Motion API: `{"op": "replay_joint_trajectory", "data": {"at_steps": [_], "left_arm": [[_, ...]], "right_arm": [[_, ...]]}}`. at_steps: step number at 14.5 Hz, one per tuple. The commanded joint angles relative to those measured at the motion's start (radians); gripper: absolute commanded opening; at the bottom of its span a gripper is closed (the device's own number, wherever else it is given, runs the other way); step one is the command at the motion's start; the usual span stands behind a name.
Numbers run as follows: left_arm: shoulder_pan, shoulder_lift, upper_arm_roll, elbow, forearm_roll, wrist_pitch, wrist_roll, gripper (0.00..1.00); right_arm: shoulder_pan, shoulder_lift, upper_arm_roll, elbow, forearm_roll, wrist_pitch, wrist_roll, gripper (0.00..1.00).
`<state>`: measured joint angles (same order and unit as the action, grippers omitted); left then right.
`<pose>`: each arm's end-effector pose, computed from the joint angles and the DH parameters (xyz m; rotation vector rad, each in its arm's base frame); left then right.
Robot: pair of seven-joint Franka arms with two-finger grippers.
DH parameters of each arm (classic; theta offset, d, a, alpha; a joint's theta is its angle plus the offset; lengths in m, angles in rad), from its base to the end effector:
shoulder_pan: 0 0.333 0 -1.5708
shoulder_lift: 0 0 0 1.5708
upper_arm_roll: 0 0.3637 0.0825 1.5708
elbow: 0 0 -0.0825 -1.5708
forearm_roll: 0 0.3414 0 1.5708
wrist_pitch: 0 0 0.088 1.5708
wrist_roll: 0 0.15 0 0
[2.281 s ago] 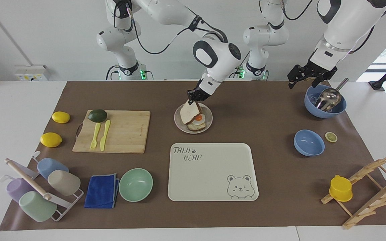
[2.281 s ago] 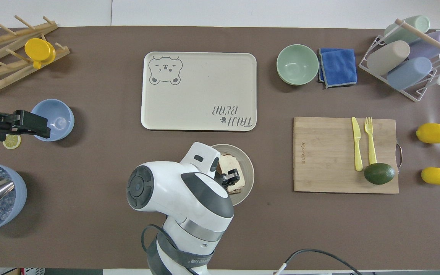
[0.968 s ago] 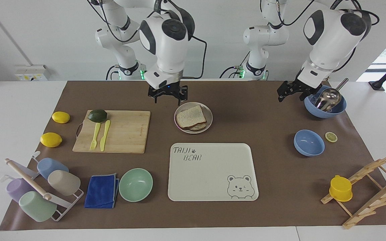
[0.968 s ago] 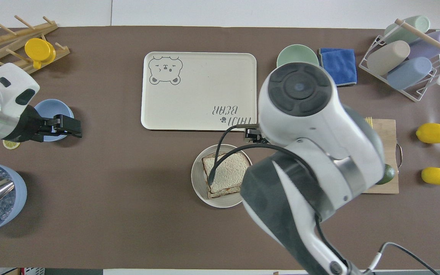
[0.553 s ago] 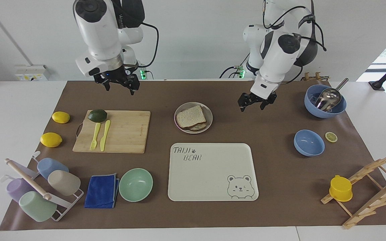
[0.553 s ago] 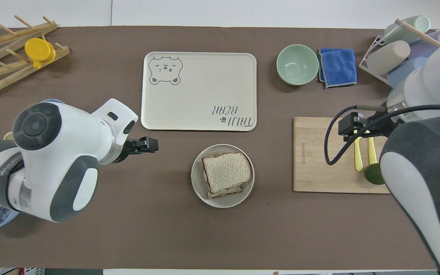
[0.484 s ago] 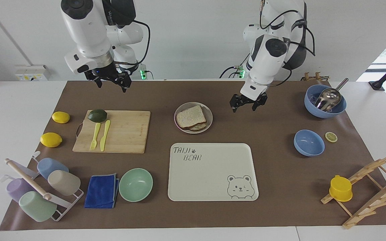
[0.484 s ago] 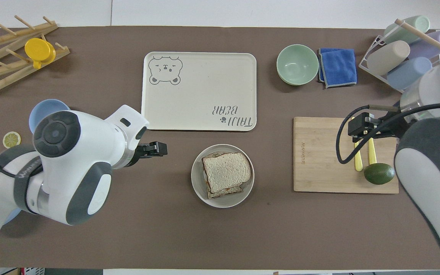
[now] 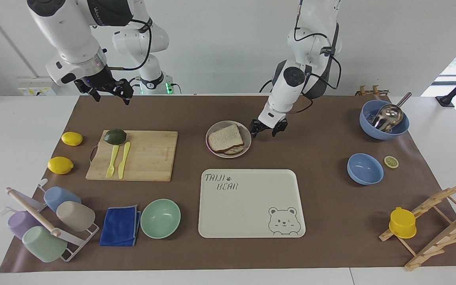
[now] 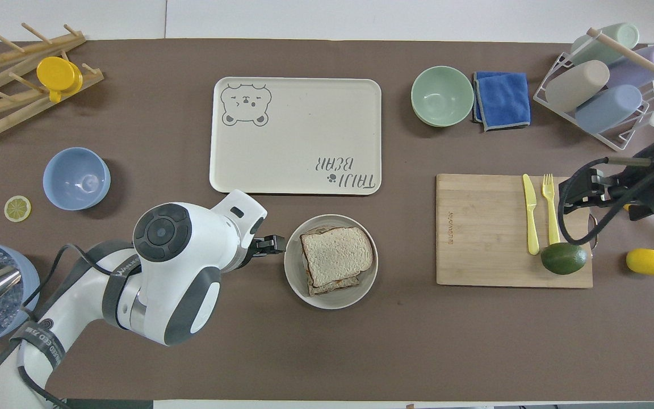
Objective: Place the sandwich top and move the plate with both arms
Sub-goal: 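Release the bread and withdraw the right gripper while the left gripper approaches, then grasp the rim of the grey plate with the left gripper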
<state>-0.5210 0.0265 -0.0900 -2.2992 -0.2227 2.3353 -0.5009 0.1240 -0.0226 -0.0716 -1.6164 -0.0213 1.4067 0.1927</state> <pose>0.3934 -0.2882 0.3723 2.9946 0.0654 -0.1176 0.4756 0.0210 0.6093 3.0785 -0.2184 -0.2838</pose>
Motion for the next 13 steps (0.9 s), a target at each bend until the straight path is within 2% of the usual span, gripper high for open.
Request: {"op": "replay_joint_trajectory", "data": {"at_steps": [1, 5, 7, 11, 13], "left_arm": [[-0.062, 0.010, 0.016, -0.016, -0.017, 0.048, -0.008, 0.84], [-0.094, 0.020, 0.016, -0.017, -0.017, 0.053, -0.018, 0.69], [-0.096, 0.024, 0.016, -0.022, -0.021, 0.053, -0.021, 0.65], [-0.097, 0.029, 0.016, -0.032, -0.052, 0.059, -0.057, 0.61], [-0.097, 0.042, 0.016, -0.034, -0.079, 0.084, -0.057, 0.54]], "right_arm": [[-0.036, -0.040, 0.004, -0.065, 0.023, 0.015, -0.007, 1.00], [-0.078, -0.033, 0.007, -0.060, 0.023, 0.090, -0.082, 1.00], [-0.086, -0.023, 0.007, -0.033, 0.011, 0.052, -0.127, 1.00], [-0.107, -0.022, 0.009, -0.030, 0.023, 0.049, -0.130, 1.00], [-0.112, -0.019, 0.007, -0.022, 0.017, 0.052, -0.147, 1.00]]}}
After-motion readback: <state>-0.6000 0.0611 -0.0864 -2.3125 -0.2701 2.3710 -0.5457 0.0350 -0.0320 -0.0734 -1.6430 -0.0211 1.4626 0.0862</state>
